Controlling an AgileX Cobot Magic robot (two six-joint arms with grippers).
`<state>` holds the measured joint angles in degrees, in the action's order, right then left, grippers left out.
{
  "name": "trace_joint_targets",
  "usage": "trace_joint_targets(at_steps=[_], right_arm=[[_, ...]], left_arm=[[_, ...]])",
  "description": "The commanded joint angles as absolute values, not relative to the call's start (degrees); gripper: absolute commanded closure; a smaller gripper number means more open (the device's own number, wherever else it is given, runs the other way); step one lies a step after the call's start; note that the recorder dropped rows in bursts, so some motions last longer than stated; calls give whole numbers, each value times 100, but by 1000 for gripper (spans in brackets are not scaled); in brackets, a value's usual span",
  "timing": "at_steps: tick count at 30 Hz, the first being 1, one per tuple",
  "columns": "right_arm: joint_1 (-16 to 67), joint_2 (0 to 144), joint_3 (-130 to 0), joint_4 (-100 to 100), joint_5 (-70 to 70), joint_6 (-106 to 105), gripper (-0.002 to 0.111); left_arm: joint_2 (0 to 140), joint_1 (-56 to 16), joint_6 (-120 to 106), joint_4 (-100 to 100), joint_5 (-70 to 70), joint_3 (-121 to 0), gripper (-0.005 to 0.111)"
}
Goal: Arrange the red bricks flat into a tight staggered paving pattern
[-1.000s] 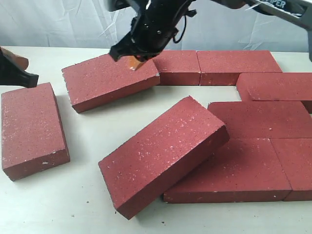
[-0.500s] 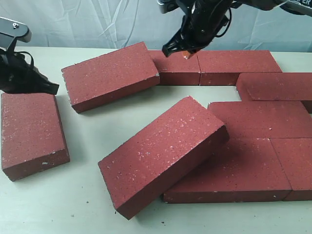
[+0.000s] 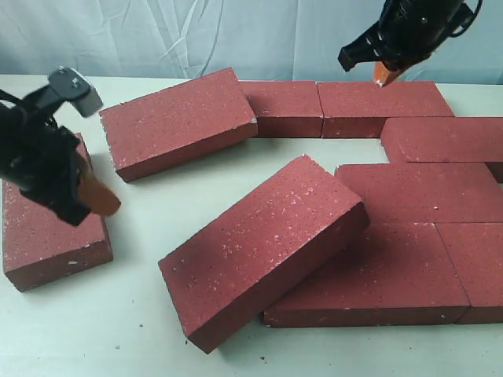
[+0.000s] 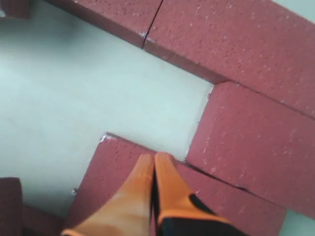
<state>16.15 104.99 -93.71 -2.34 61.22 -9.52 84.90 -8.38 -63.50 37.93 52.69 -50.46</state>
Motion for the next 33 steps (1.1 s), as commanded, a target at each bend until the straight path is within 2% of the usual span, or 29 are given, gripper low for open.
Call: trace_joint_targets(at_steps=[1,8,12,16,24,33], right_arm=[[1604,9788,-8209,114,5544,-921,108],[1604,9453,-6672,185,4535,-1185,108],[1604,9453,-6383,817,4167,-2156,108],[1616,9453,-6383,1205,4456,-2395,108],[2009,9453,-6383,1207,4741,-2549,108],[2248,9453,-6383,1183,4666,-2548,108]], left_arm=[[8438,-1420,-6467,3312,5725,-4867,107],[8453,-2381,-5851,3010,5460,-4511,107],[8467,-2843,-5096,2597,5236,-4329,107],[8520,-3191,-4863,2483,4981,-4248,107],[9125,-3324,-4861,2565,4824,-4234,107],[9194,-3324,-5017,2892,4495,-4393,107]])
